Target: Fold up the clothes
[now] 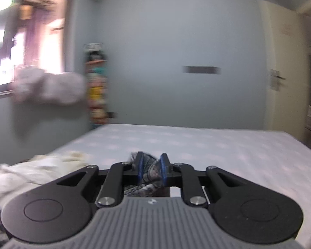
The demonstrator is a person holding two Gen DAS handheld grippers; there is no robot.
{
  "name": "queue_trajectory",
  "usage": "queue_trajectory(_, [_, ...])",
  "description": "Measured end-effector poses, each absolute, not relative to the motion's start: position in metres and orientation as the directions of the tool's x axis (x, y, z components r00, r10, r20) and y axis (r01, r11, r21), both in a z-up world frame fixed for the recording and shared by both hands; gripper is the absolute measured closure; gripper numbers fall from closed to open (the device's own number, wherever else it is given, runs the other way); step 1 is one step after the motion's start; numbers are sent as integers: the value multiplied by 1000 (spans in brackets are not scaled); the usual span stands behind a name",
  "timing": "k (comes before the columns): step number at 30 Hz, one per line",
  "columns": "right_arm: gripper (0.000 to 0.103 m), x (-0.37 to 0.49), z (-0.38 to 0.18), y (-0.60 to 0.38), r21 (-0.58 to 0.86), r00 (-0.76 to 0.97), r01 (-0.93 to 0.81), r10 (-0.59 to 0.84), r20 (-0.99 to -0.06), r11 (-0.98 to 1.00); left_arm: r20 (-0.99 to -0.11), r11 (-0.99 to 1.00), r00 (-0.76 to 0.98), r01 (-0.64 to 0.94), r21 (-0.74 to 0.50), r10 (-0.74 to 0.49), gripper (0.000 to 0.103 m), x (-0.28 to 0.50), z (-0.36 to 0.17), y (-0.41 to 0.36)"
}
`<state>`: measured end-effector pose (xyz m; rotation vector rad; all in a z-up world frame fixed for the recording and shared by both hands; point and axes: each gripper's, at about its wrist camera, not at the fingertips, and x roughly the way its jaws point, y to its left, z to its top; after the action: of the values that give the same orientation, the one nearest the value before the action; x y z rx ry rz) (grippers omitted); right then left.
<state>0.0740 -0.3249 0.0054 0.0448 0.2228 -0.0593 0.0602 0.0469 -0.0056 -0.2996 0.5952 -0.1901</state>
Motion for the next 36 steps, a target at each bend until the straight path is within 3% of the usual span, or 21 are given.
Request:
queue_trajectory(1, [101, 62, 3, -347, 28, 969, 124, -115, -220, 992, -534, 942, 801, 106, -320, -271, 98, 57, -10, 41])
queue_trajectory(2, [103, 51, 1, -368, 18, 960, 182, -174, -219, 983, -549, 946, 789, 119, -303, -275, 98, 54, -15, 34])
queue_trajectory(6, [103, 14, -8, -444, 16, 904, 339, -320, -284, 941, -651, 962, 713, 129, -242, -259, 98, 50, -47, 21])
queue_trajectory(11, [103, -9, -32, -487, 35, 867, 369, -331, -373, 929, -760, 977, 616, 93, -190, -206, 98, 48, -79, 24])
queue_trajectory(16, [91, -8, -60, -477, 92, 868, 271, -202, -453, 958, -753, 978, 625, 111, -178, -208, 93, 48, -70, 27])
queue_trajectory(18, [66, -13, -67, -474, 75, 866, 214, -153, -477, 974, -737, 978, 643, 129, -162, -207, 85, 46, -62, 23])
queue_trajectory(19, [62, -12, -70, -469, 63, 860, 188, -133, -492, 980, -729, 977, 651, 141, -157, -211, 83, 46, -58, 21])
queue_trajectory(23, [61, -13, -83, -456, 33, 819, 88, -53, -572, 996, -696, 965, 670, 213, -152, -258, 83, 45, -42, 11])
queue_trajectory(28, [51, -16, -97, -449, 20, 744, -55, 54, -666, 998, -671, 928, 660, 353, -120, -338, 69, 50, -34, -7])
queue_trajectory(30, [49, -22, -101, -442, 16, 715, -109, 90, -693, 994, -673, 913, 651, 398, -89, -350, 64, 53, -36, -15])
queue_trajectory(36, [38, -32, -119, -422, 35, 639, -228, 177, -748, 973, -724, 912, 615, 408, -48, -313, 64, 66, -55, -21])
